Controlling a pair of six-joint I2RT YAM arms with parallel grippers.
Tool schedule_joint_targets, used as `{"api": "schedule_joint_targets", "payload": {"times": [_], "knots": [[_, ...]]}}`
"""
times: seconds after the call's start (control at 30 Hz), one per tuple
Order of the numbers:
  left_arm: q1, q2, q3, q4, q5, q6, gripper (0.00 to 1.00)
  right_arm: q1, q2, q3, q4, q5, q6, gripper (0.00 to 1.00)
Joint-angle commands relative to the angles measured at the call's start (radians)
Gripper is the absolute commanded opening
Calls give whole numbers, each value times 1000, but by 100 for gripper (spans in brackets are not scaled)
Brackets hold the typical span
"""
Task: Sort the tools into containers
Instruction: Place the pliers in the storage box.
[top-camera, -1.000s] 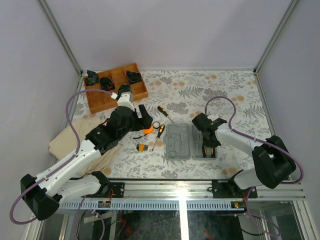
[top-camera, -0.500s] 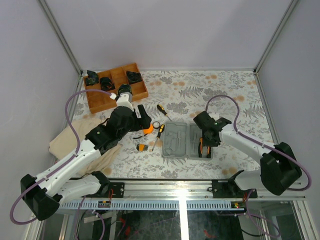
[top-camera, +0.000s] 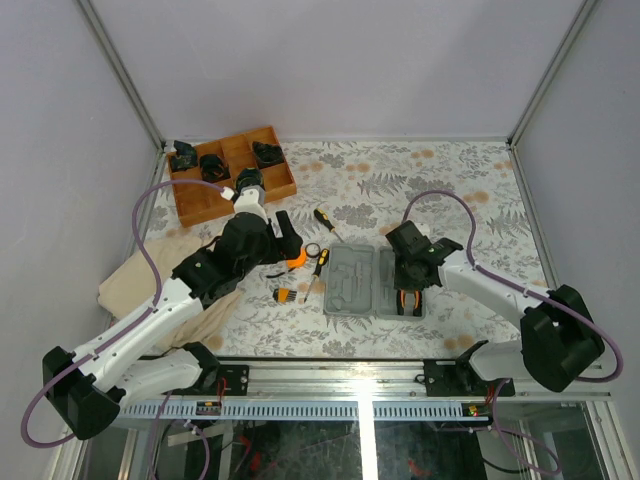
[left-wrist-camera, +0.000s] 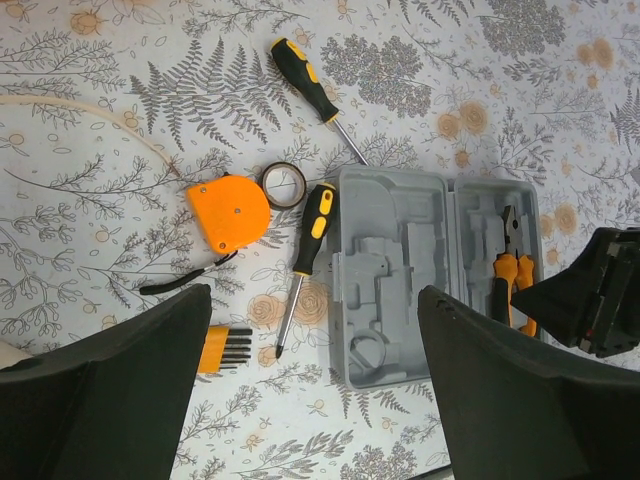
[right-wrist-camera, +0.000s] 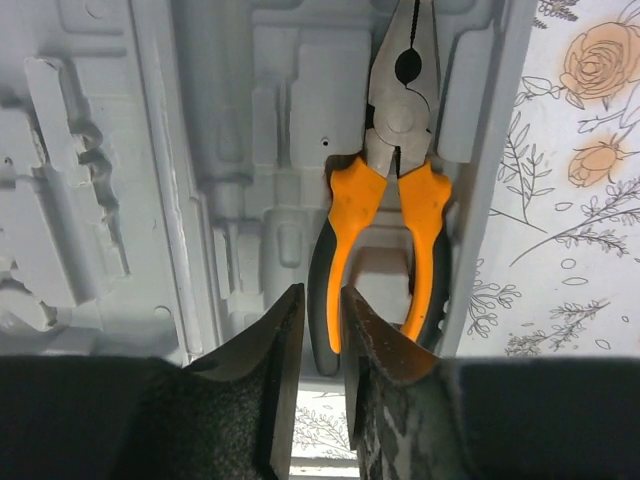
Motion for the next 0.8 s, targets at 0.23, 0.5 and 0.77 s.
{"api": "schedule_joint_targets", "payload": {"times": [0.23, 0.5, 0.77], "knots": [[9, -42, -11, 7, -13, 0, 83, 8, 124, -18, 30, -10, -1, 18], [9, -51, -23, 6, -23, 5, 84, 8, 164, -53, 20, 7, 17, 8], [8, -104, -64, 69, -28, 30, 87, 8, -31, 5, -49, 69, 8, 22]]}}
